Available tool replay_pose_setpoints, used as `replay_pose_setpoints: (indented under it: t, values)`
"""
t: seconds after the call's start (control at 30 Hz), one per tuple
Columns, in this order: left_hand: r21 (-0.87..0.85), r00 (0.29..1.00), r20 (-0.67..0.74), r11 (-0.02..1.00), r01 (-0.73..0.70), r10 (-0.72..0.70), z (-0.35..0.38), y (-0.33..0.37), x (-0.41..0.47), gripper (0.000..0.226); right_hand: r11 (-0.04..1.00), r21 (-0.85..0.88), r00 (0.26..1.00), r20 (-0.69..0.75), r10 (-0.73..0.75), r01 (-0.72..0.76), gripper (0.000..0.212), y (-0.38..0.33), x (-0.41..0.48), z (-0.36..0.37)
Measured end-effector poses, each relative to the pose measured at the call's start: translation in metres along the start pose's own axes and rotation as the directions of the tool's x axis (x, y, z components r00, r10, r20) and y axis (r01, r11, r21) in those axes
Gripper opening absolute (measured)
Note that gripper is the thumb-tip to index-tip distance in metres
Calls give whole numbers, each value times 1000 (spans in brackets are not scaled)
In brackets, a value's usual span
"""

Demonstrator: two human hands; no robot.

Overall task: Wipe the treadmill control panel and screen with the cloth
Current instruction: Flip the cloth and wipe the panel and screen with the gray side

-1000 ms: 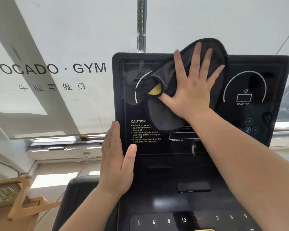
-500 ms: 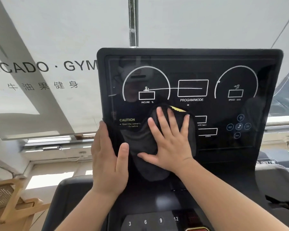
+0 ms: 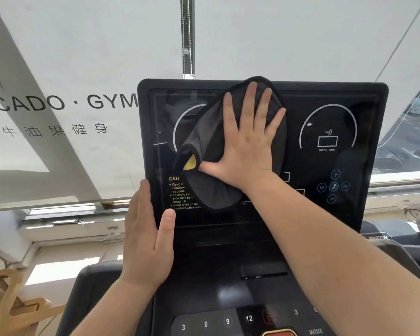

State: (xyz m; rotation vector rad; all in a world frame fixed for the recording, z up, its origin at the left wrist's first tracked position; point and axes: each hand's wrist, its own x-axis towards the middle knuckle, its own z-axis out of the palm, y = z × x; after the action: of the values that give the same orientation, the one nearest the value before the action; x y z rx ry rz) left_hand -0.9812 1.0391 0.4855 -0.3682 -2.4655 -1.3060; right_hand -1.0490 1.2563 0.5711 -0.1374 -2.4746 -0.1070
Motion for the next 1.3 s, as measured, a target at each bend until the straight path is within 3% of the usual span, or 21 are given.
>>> replay_pose_setpoints:
  t: [0.2, 0.3, 0.47, 0.57, 0.63, 0.83, 0.93, 1.0, 1.1, 1.3]
  values:
    - [45, 999, -21, 999, -24, 25, 13, 0, -3, 80, 966, 36, 965, 48, -257, 255, 127, 0, -96, 42]
    - [69, 999, -24, 997, -34, 36, 19, 0, -4, 84, 958, -9, 956, 70, -284, 285, 123, 35, -127, 52]
    - [90, 1000, 11, 996, -1, 0, 13, 6, -2, 87, 994, -64, 995, 49, -87, 90, 134, 86, -84, 29]
    - [100, 999, 35, 995, 8, -11, 11, 10, -1, 90, 991, -42, 992, 11, 125, -125, 141, 74, -25, 4]
    - [121, 998, 47, 992, 26, -32, 11, 12, 1, 93, 989, -39, 990, 9, 142, -141, 141, 52, 5, -7]
    - [162, 994, 94, 986, 36, -52, 9, 10, 0, 104, 987, -24, 987, 29, -155, 156, 131, 0, -21, 5]
    - [273, 999, -5, 961, 53, -54, 14, 10, -6, 101, 951, -4, 950, 52, -307, 308, 122, -4, -67, 25]
    - [333, 999, -45, 943, 19, -5, 24, 17, -12, 97, 932, -8, 930, 75, -360, 362, 118, 8, -90, 36]
    - [370, 996, 9, 925, -80, 83, 46, 28, -23, 96, 900, -25, 898, 80, -433, 436, 111, 42, -115, 45]
    - [459, 999, 32, 889, 0, -16, 75, 36, -49, 92, 879, 4, 879, -19, -476, 477, 107, 140, -129, 48]
